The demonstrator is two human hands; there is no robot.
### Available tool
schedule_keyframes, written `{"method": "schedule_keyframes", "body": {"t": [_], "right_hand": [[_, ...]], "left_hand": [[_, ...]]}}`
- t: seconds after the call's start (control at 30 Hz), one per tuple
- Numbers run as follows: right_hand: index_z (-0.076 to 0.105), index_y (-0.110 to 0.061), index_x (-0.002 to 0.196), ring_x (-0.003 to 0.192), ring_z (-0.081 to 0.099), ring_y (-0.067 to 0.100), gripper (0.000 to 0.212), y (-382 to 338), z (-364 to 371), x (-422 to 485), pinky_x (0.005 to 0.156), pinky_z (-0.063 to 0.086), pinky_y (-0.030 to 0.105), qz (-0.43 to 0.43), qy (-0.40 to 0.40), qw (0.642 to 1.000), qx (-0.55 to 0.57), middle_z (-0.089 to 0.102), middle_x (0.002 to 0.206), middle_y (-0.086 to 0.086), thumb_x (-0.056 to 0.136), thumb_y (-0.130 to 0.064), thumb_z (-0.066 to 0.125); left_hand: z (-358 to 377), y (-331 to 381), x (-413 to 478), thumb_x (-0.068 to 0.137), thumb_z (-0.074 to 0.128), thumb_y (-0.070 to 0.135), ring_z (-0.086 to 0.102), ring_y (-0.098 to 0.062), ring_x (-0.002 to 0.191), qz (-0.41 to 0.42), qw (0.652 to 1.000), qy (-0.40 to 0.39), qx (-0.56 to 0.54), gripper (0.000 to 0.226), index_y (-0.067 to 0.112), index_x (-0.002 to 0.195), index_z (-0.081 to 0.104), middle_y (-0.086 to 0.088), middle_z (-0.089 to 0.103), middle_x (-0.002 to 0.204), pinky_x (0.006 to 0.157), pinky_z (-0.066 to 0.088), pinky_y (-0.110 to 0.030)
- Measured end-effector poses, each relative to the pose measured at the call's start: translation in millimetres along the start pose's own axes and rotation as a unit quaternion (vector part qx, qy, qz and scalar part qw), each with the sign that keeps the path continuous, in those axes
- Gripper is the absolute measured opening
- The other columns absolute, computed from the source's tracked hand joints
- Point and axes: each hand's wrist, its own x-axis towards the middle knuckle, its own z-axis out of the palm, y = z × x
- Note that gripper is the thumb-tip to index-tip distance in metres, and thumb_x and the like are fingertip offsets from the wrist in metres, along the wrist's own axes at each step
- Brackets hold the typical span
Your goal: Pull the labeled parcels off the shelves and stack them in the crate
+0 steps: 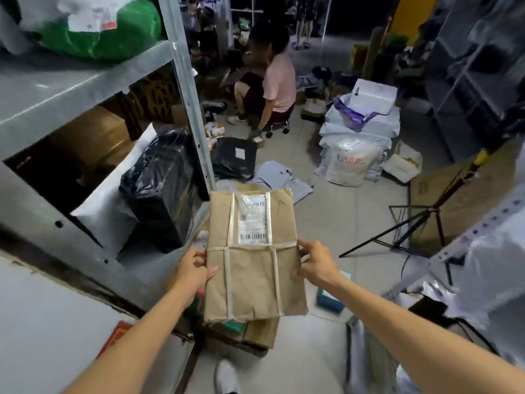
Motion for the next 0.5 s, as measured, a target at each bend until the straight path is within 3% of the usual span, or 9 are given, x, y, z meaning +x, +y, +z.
{"method": "schedule_keyframes", "body": {"t": [0.17,0.3,0.5], "right_hand": [[0.066,-0.017,0.120,0.078,0.055,0.004,0.064,12,42,61,0.054,0.044,0.006,0.058,0.001,0.998,0.030,0.066,0.097,0.001,0.064,0.015,0.065],[0.065,-0.022,0.122,0.088,0.061,0.014,0.069,54,87,114,0.063,0.047,0.017,0.090,0.003,0.996,0.016,0.068,0.099,-0.003,0.059,0.007,0.064],[0.064,-0.025,0.120,0.077,0.060,0.016,0.071,139,144,180,0.067,0.053,0.029,0.095,0.005,0.995,-0.004,0.068,0.091,-0.003,0.055,-0.002,0.050]], "left_hand": [[-2,-17,87,0.080,0.067,-0.013,0.051,-0.021,0.077,-0.033,0.998,-0.031,0.044,0.032,0.009,0.097,0.052,-0.006,0.053,0.077,0.062,0.042,-0.023],[14,-45,152,0.080,0.061,-0.017,0.048,-0.020,0.074,-0.069,0.992,-0.039,0.096,0.029,0.010,0.089,0.053,-0.008,0.051,0.076,0.058,0.040,-0.020],[58,-110,239,0.083,0.063,-0.009,0.054,-0.020,0.077,-0.119,0.984,-0.057,0.117,0.026,0.010,0.099,0.055,-0.009,0.059,0.089,0.054,0.042,-0.024]]}}
